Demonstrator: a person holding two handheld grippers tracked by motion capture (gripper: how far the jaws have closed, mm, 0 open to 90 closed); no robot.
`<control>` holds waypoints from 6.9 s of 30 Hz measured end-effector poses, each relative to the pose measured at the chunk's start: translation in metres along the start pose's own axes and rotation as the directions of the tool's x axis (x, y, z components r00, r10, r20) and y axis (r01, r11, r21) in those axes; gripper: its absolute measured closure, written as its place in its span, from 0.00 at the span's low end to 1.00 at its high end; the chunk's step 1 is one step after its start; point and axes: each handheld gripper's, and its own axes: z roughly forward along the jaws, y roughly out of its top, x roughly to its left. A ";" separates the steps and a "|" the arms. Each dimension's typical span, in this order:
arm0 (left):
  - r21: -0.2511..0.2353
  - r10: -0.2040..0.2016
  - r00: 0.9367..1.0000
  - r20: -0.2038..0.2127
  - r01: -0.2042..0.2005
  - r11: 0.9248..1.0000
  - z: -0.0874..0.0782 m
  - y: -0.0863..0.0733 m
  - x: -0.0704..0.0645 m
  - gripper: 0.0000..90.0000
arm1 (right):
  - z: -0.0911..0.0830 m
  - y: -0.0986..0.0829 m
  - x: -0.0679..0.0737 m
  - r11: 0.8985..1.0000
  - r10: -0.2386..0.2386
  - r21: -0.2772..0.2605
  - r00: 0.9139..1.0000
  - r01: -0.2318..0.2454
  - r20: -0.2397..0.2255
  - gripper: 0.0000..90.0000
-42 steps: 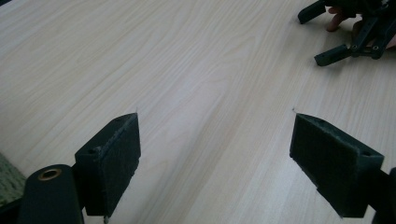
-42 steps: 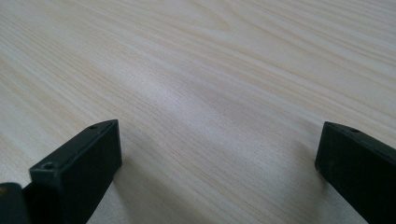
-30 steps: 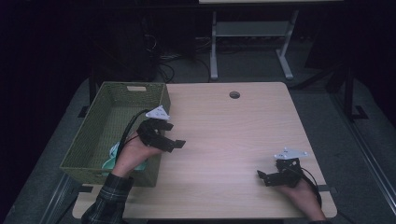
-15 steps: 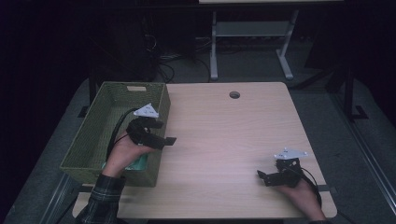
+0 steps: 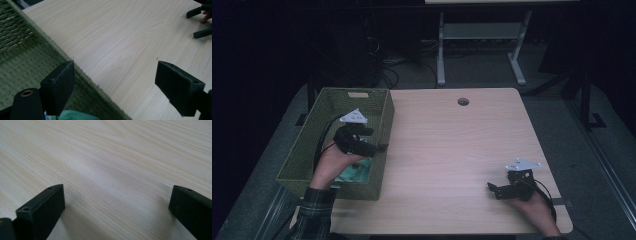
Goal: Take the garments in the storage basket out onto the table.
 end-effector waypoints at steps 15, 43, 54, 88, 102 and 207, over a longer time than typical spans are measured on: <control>0.004 -0.037 0.999 -0.039 0.037 0.999 -0.013 -0.014 0.018 0.22 | 0.000 0.000 0.000 1.000 0.000 0.000 1.000 0.000 0.000 0.00; 0.149 -0.068 0.995 -0.071 0.078 0.986 0.002 -0.053 0.043 0.32 | 0.000 0.000 0.000 1.000 0.003 -0.001 1.000 -0.003 0.000 0.00; 0.205 -0.052 0.998 -0.042 0.060 0.977 0.014 -0.059 0.044 0.36 | 0.000 0.000 0.000 1.000 0.003 -0.001 1.000 -0.003 0.000 0.00; 0.108 -0.100 0.992 -0.075 0.108 0.988 -0.009 -0.055 0.053 0.94 | 0.000 0.000 0.000 1.000 0.003 -0.001 1.000 -0.003 0.000 0.00; -0.010 -0.080 0.994 -0.075 0.079 0.997 -0.038 -0.036 0.046 0.94 | 0.000 0.000 0.000 1.000 0.001 -0.001 1.000 -0.001 0.000 0.00; -0.151 0.164 0.975 0.153 -0.141 0.978 0.056 0.134 -0.060 0.95 | 0.000 0.000 0.000 1.000 0.007 0.002 1.000 -0.007 -0.001 0.00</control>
